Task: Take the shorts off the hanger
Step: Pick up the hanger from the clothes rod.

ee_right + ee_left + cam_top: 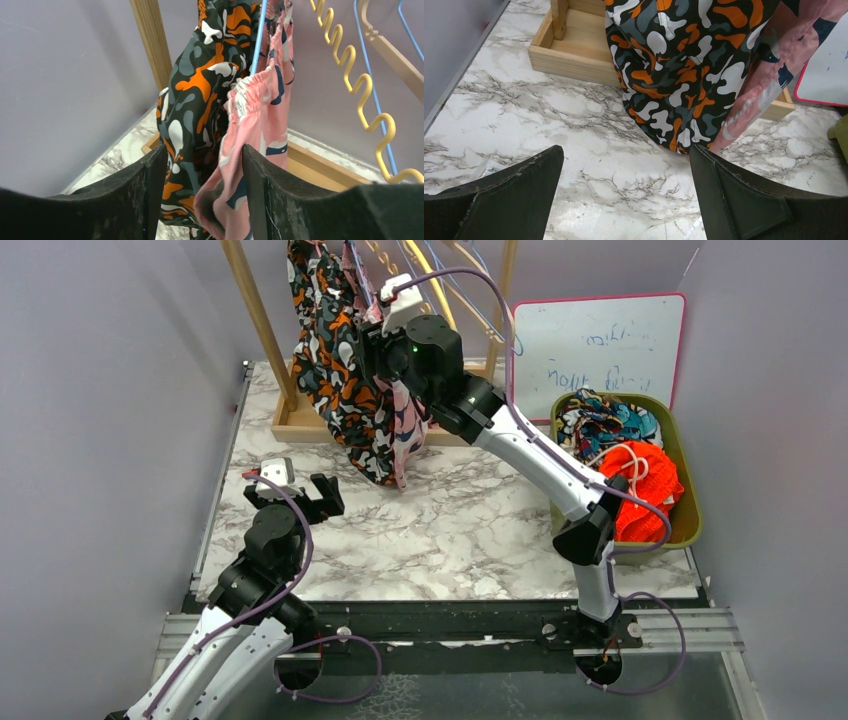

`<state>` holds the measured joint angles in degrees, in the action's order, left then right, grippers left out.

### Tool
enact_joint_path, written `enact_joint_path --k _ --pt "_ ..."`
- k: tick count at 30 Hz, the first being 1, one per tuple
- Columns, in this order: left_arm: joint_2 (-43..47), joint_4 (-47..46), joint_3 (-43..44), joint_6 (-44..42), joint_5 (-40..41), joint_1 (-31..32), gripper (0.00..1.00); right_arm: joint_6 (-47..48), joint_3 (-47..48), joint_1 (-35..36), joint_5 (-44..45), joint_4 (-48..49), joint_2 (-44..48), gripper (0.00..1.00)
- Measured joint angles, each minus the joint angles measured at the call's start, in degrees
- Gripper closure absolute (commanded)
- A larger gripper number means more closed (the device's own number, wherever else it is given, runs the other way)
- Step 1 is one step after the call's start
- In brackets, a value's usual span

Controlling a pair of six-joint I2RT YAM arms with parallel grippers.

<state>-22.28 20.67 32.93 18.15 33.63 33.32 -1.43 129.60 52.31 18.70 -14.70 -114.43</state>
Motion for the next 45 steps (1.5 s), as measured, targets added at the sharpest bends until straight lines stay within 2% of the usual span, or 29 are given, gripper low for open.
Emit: enact_joint_path --k 2,4,7,10,12,16,19,26,31,32,33,35,37,38,45 --pt "0.0 0.0 0.0 0.0 0.0 0.0 0.01 0.22 1.07 -0.33 -0.09 -0.11 -1.03 0.45" --pt "0.0 0.02 0.0 0.0 -0.02 0.0 0.01 0.24 1.38 -0.63 -0.15 -0.04 -1.57 0.54" --pt "0.0 0.0 0.0 -0.02 -0.02 0.0 0.01 0.33 2.71 -0.83 -0.15 0.07 -3.1 0.55" --pt "0.0 0.0 0.0 -0.02 -0.02 0.0 0.01 0.5 4.57 -1.09 -0.15 0.13 -5.11 0.69" --pt "0.0 0.0 0.0 0.0 -0.02 0.0 0.01 0.74 4.87 -1.4 -0.13 0.11 -5.9 0.82" --pt "0.0 0.0 0.0 0.0 -0.04 0.0 0.01 1.11 4.9 -1.77 -0.07 0.35 -6.14 0.94" --pt "0.0 0.0 0.0 0.0 -0.04 0.0 0.01 1.55 4.9 -1.86 -0.07 1.33 -6.12 0.99" --pt "0.0 0.0 0.0 0.0 -0.04 0.0 0.01 2.91 4.66 -2.36 -0.02 2.32 -6.1 0.99" --pt "-0.02 0.0 0.0 0.0 -0.04 0.0 0.01 3.06 0.81 -2.34 1.11 6.58 -5.05 0.99" --pt "-0.07 0.0 0.0 -0.02 -0.04 0.0 0.01 3.06 -0.2 -2.34 1.46 7.58 -4.72 0.97" --pt "-0.09 0.0 0.0 0.0 -0.04 0.0 0.01 3.06 -0.92 -2.34 1.62 8.33 -4.46 0.87" --pt "-0.15 0.0 0.0 -0.02 -0.04 0.0 0.01 3.13 -1.6 -2.34 1.55 9.16 -4.13 0.59" --pt "-0.15 0.0 0.0 -0.02 -0.04 0.0 0.01 3.15 -2.38 -2.34 1.11 9.9 -3.58 0.43" --pt "-0.15 0.0 0.0 -0.02 -0.04 0.0 0.01 3.41 -2.69 -2.34 0.81 9.94 -3.26 0.38" --pt "-0.2 0.0 0.0 -0.02 -0.04 0.0 0.01 4.11 1.11 -2.47 -0.59 6.34 -3.61 0.39"
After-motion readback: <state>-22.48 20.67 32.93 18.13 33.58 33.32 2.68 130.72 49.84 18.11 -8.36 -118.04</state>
